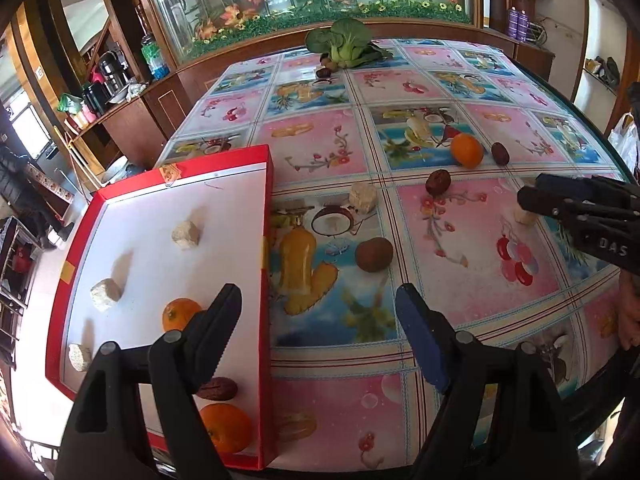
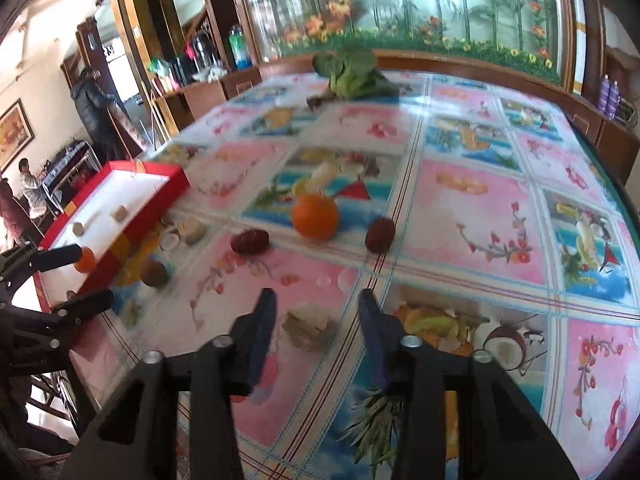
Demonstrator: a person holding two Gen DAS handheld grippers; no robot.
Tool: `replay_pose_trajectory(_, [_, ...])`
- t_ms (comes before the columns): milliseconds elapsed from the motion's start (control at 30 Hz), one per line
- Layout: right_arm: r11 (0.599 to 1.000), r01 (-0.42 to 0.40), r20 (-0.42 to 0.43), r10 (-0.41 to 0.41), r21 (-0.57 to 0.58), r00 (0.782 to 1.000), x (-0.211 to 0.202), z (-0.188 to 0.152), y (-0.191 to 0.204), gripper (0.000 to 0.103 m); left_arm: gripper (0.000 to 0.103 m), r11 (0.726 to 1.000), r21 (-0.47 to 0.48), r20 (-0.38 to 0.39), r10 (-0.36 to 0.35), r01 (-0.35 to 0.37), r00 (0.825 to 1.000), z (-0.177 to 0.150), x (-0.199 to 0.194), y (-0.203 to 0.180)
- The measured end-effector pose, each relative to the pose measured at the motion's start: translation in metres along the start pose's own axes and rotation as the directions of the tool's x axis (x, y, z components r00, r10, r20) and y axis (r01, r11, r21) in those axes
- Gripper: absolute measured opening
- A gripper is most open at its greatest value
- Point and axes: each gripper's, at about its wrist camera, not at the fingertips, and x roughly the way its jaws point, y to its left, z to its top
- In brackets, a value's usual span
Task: Organize fruits
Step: 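Move both open grippers back over the tablecloth, then grasp a square beige cake with the right gripper while the left gripper grasps a brown kiwi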
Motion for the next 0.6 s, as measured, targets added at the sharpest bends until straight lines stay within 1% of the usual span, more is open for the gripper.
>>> replay_pose_trajectory(67, [0.999,-0.019,-0.004,0.020,0.031,1.000,0.001,-0.001,-0.005,0.033,0.080,1.000,0.009,0.001,-0.015,0.015,1.000,0.002,0.003,-0.001])
replay_pose_trajectory(167, [0.999,-0.039,-0.016,0.039,0.033,0.999,0.004,-0.002,-0.006,0.033,0.080,0.998,0.007,-0.009,-0.058,0.058,0.998,0.008,0.011,-0.004])
replay_pose_trajectory(267, [0.998,-0.058,-0.051,0.059,0.032,0.997,0.011,-0.002,-0.003,0.033,0.080,0.995,-0.011,-0.023,-0.098,0.097,0.995,0.013,0.017,-0.004])
replay_pose_trajectory(300, [0.998,-0.047,-0.071,0.050,0.040,0.996,0.014,-0.002,-0.005,0.033,0.080,0.995,-0.013,-0.029,-0.101,0.100,0.995,0.015,0.020,-0.004])
replay_pose_trajectory(433, [0.998,-0.045,-0.067,0.048,0.040,0.997,0.014,-0.002,-0.004,0.033,0.080,0.993,-0.029,-0.045,-0.112,0.111,0.993,0.020,0.029,-0.005])
replay_pose_trajectory(600, [0.999,-0.043,-0.079,0.044,0.017,0.996,0.013,-0.003,-0.003,0.033,0.080,0.993,-0.026,-0.060,-0.117,0.116,0.991,0.024,0.038,-0.005])
